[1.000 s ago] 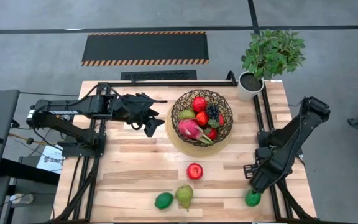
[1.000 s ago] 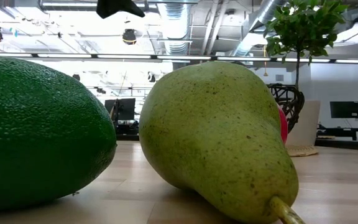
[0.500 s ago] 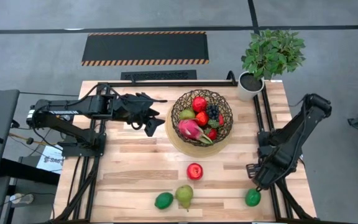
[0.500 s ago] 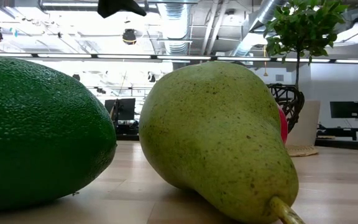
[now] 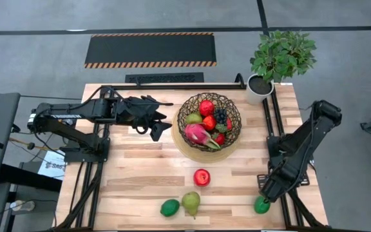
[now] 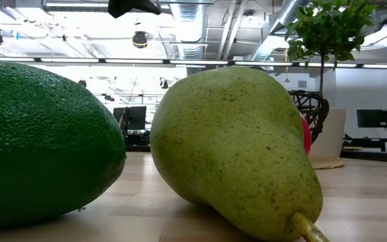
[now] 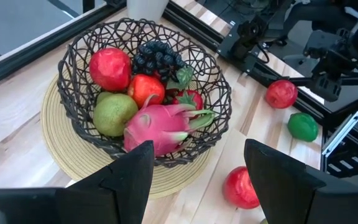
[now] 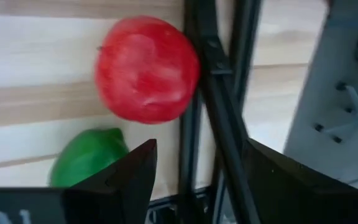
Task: Build produce basket
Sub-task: Put the red apple into the black basket
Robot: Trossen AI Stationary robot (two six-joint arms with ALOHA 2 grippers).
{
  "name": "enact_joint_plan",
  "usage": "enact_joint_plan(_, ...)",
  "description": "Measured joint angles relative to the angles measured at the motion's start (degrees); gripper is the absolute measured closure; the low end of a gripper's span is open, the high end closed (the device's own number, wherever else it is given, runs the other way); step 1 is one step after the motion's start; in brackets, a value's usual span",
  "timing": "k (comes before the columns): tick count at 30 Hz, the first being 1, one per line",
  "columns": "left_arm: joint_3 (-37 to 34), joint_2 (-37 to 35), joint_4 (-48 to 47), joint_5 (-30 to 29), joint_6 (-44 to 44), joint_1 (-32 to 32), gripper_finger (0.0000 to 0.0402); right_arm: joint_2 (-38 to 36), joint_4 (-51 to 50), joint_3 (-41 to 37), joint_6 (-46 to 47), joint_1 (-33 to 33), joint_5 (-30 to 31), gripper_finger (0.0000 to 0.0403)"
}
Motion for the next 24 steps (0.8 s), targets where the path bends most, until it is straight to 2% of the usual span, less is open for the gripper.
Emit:
enact_joint_plan(10,0.02,0.00,0.00,-0.39,0.38,0.00,0.0166,3.49,2.98,-1.98,0.97,-0.59,-0.06,0.0147)
enact_joint_plan(24,0.00,0.00,-0.04,-0.48,-0.12,0.00,0.0166,2.83,22.61,-15.94,1.19,-2.78,1.61,0.0147)
